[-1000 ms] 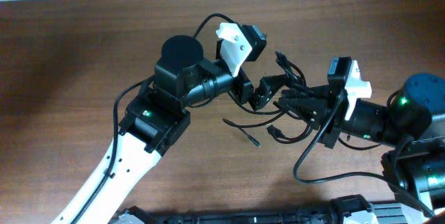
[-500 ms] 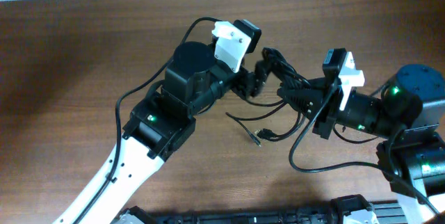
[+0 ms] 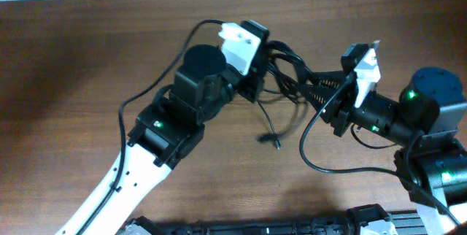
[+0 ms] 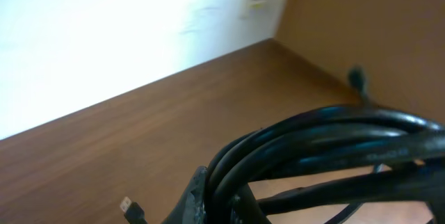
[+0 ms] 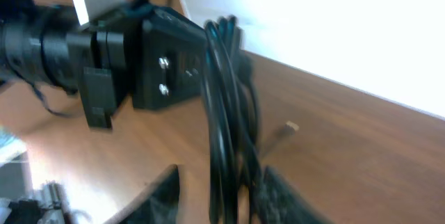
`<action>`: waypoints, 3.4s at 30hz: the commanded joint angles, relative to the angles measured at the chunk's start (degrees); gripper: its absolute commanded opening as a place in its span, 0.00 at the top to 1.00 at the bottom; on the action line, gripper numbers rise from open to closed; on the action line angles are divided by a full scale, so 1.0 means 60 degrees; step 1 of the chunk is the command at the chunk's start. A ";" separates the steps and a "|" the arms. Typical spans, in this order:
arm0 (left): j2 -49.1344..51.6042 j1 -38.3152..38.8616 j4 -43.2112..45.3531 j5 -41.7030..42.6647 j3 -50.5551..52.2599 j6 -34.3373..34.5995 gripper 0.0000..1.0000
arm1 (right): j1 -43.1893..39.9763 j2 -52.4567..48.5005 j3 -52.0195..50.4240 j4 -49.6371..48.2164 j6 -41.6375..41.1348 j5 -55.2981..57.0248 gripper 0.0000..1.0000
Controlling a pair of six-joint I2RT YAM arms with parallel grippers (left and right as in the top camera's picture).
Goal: Untangle cables
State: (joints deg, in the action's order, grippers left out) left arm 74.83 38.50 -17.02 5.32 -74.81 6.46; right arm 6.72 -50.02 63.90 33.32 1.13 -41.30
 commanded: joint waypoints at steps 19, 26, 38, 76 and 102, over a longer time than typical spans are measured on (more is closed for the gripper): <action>-0.0688 -0.0127 -0.0820 -0.1490 -0.0113 0.0867 1.00 | 0.0000 -0.0029 0.0138 0.0015 -0.0565 0.1639 0.15; -0.0688 -0.0127 -0.0710 -0.0007 -0.0113 0.0874 1.00 | 0.0000 -0.0040 0.0138 -0.0240 -0.0554 0.1257 0.14; -0.0688 -0.0127 -0.0714 0.1497 -0.0113 0.0874 1.00 | 0.0000 -0.0743 0.0138 -0.0470 -0.0488 0.1330 0.15; -0.2670 -0.0131 -0.3759 0.0576 -0.0113 -0.1734 1.00 | -0.0007 -0.1279 0.0138 -0.0182 -0.1275 0.7759 0.29; -0.2652 -0.0131 -0.3173 0.0732 -0.0113 -0.3778 1.00 | -0.0007 -0.1279 0.0138 -0.0066 0.2732 0.0503 0.20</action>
State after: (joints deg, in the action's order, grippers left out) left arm 59.88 37.95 -37.04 6.15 -74.78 -10.87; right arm 6.94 -57.60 63.94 32.14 9.17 -33.71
